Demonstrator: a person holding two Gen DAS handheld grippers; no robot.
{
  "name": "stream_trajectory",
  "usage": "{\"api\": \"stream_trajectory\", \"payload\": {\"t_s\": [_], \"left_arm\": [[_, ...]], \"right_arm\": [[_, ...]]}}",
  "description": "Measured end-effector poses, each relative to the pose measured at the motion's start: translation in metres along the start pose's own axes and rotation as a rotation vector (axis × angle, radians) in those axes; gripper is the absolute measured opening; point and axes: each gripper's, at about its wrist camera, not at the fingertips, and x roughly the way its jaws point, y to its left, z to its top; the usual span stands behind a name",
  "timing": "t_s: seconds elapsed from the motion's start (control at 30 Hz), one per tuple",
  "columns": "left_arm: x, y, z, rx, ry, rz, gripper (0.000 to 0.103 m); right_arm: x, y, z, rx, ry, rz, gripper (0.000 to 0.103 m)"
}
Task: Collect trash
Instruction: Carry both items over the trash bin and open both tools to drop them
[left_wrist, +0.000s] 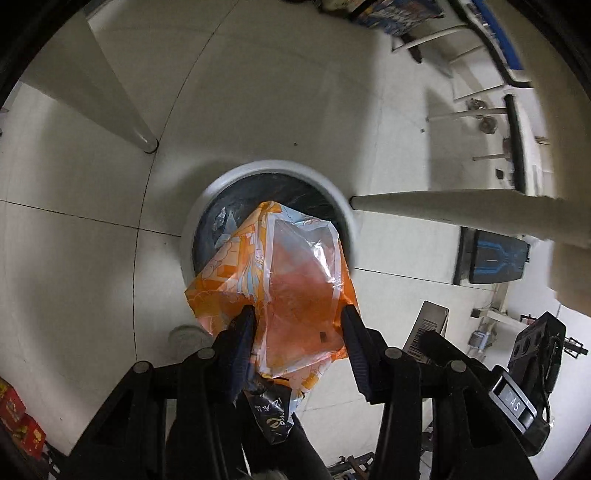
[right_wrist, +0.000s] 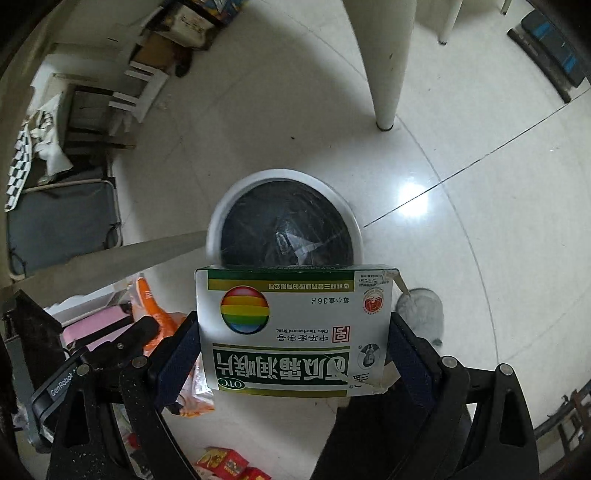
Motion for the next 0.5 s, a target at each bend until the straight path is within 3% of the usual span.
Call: {"api": "stream_trajectory", "payload": {"t_s": [0.07, 0.13, 0.17, 0.2, 0.3, 0.5], "left_arm": [[0.018, 0.002, 0.008, 0.015, 0.018, 0.013, 0.052], [0.024, 0.011, 0.011, 0.007, 0.027, 0.002, 0.073], [0.027, 0.015, 0.012, -0.002, 0.029, -0.014, 0.088], [0.03, 0.018, 0.013, -0.012, 0.03, -0.025, 0.092], [0.023, 0.029, 0.008, -0.024, 0.025, -0.015, 0.094], [-0.009, 0.035, -0.007, 0.039, -0.093, 0.2, 0.098]], "right_arm": [[0.023, -0.005, 0.011, 0.0, 0.01, -0.002, 0.096], [0.042, -0.011, 0.024, -0.006, 0.015, -0.011, 0.096], [0.049, -0.011, 0.029, -0.013, 0.019, -0.011, 0.096], [0.058, -0.011, 0.03, -0.018, 0.027, -0.007, 0.097], [0.075, -0.009, 0.032, -0.019, 0.049, 0.019, 0.1], [0.073, 0.001, 0.03, -0.063, 0.026, -0.005, 0.103]]}}
